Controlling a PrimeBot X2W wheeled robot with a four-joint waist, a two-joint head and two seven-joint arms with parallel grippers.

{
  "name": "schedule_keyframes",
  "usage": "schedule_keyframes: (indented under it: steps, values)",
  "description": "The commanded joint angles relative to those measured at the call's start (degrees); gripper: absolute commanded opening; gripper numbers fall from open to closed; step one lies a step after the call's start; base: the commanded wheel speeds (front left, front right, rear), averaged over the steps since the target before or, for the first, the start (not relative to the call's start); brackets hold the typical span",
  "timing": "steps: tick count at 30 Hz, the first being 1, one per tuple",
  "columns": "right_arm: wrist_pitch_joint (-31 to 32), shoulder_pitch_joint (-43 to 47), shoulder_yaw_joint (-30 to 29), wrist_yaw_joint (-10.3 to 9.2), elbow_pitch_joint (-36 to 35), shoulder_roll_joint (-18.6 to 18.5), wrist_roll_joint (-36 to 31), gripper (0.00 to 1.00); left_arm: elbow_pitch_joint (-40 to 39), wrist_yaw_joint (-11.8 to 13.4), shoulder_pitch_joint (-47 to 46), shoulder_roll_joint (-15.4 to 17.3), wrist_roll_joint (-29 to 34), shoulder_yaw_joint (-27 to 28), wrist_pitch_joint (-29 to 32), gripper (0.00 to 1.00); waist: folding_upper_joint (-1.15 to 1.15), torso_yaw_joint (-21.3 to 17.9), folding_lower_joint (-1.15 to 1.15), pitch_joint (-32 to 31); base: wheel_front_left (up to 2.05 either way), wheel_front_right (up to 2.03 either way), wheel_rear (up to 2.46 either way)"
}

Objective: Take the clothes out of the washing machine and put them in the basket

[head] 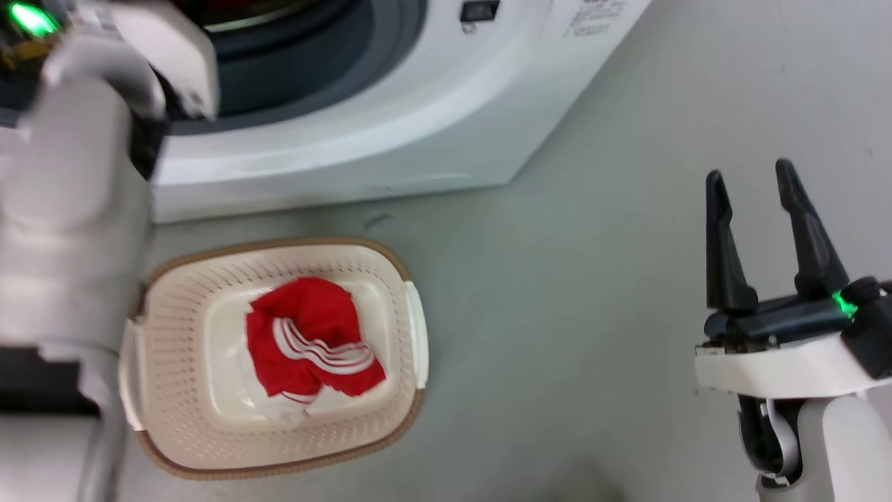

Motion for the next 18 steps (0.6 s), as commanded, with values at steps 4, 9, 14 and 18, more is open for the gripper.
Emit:
schedule_keyframes:
  steps: [4,9,14,18]
  values:
    - [-0.12,-3.03,0.09,-0.04,-0.95,0.14,1.60,1.00,5.69,-1.13,-9.83,2.42,0.46,-0.64,4.78,1.00,0.00,-4.85,-0.01,8.28,0.00,0.00,0.00]
    - [-0.12,-5.08,0.28,-0.04,-1.94,0.15,3.44,1.00,11.65,-2.03,-20.19,4.73,0.05,-1.08,13.35,1.00,0.00,-7.16,-0.01,13.14,0.00,0.00,0.00]
    - [-0.12,-6.03,0.74,-0.04,-2.63,0.15,5.01,1.00,15.55,-2.65,-28.52,6.50,0.22,-2.66,23.00,1.00,0.00,-9.23,-0.01,16.90,0.00,0.00,0.00]
    - [-0.12,-6.14,1.32,-0.04,-2.99,0.14,6.17,1.00,17.90,-2.87,-33.48,7.91,0.17,-3.85,30.50,1.00,0.00,-10.88,-0.01,19.24,0.00,0.00,0.00]
